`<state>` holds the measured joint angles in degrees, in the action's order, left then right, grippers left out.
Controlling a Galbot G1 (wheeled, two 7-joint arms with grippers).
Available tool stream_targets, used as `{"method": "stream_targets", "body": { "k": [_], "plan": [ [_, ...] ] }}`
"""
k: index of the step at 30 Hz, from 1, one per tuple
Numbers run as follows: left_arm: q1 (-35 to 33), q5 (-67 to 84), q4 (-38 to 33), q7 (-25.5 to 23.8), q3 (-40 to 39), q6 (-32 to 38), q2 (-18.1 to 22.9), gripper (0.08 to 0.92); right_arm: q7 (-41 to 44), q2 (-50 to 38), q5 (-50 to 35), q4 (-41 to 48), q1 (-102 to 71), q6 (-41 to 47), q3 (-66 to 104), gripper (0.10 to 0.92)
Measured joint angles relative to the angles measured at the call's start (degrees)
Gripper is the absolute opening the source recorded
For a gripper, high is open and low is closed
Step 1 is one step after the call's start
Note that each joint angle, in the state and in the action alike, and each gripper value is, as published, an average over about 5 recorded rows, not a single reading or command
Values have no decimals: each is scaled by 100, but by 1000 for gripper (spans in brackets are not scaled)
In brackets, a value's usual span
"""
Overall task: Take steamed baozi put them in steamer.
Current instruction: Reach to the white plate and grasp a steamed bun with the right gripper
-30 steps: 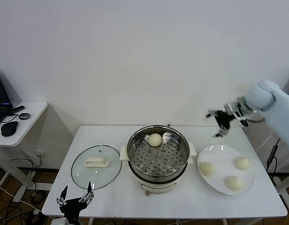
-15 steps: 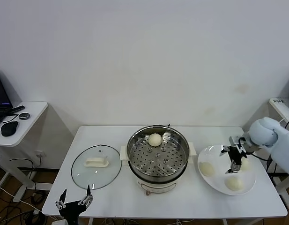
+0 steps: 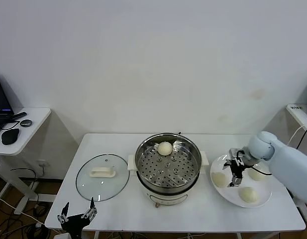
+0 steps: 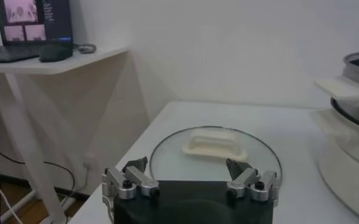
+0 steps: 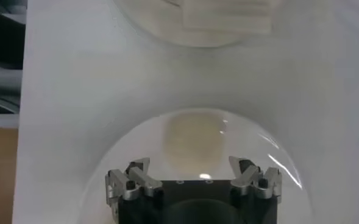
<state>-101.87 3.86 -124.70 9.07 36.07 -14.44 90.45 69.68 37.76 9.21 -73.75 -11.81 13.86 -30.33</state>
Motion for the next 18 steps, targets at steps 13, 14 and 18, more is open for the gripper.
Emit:
{"method": "stream_targets", "body": {
  "k": [13, 14, 18],
  "plan": [
    [14, 1, 64, -3, -1, -11, -31, 823, -89, 363, 291, 339, -103, -55, 45, 823],
    [14, 1, 65, -3, -1, -11, -29, 823, -90, 379, 309, 356, -116, -57, 54, 823],
    [23, 5, 74, -3, -5, -16, -21, 823, -70, 419, 381, 406, -162, -60, 105, 821]
  ]
}}
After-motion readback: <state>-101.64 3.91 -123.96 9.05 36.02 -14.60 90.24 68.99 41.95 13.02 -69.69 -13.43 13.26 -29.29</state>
